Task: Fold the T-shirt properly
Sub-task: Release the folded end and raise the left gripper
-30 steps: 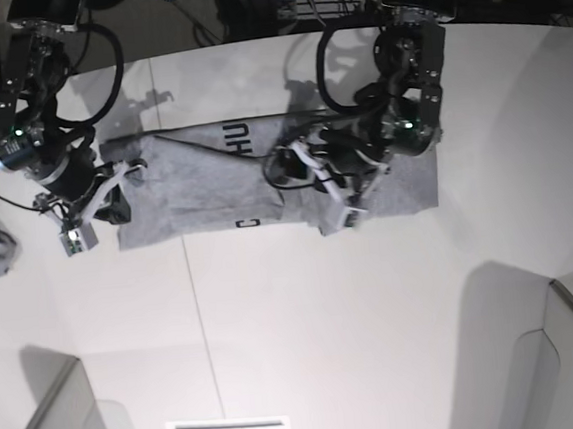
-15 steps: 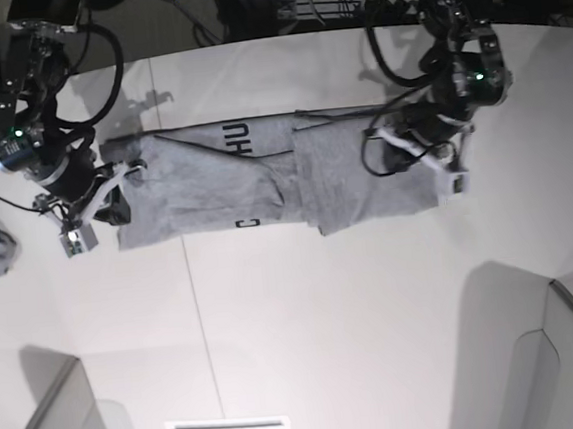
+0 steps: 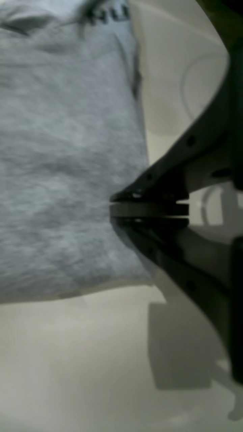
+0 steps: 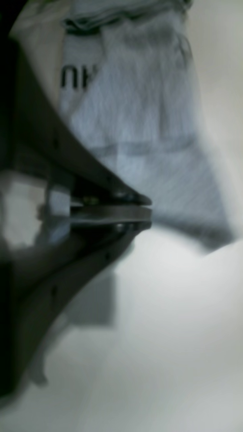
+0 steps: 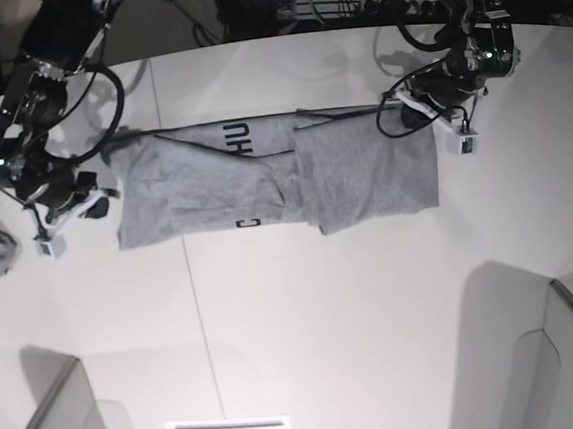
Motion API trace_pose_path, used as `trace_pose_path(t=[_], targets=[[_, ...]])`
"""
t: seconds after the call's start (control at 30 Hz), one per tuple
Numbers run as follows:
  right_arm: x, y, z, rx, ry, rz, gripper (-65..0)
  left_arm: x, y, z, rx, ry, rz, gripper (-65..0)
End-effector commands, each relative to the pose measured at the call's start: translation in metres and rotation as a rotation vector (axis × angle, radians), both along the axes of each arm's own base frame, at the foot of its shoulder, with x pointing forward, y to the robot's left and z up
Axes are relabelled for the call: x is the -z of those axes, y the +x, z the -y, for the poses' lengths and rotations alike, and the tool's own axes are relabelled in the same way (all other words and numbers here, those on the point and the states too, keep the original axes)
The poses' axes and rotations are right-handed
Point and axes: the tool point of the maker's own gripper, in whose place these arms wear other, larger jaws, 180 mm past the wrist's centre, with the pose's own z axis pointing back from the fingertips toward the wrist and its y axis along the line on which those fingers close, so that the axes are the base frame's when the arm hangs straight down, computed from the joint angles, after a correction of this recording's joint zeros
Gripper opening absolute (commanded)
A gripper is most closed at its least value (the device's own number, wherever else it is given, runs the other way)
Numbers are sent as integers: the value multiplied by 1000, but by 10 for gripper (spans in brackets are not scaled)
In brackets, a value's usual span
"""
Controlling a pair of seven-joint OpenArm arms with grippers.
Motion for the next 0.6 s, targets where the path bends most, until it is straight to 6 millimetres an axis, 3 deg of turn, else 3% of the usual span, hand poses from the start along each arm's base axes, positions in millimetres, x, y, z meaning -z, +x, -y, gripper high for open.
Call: trace_pose_path(t=[0.0,0.07,0.2,0.27,0.47,0.57], targets=[[-9,8,9,16,9,25,-485,-5,4,-9,-12,18,30,-650],[0,4,7,-11,39,-10,-380,-6,3,-12,-13,26,38,-650],[2,3,6,-148,39,9,-368,-26,4,-6,17,38,91,-650],[3,4,2,-174,90,-2,-365,-35,4,-14,-1,56,113,-650],[8,3,-3,-103,378,21,-365,-63,-2,-89,-113,177,185,-650],[14,4,-4,-88,418,4,-365,-74,-14,-130,-155,243,206,-650]])
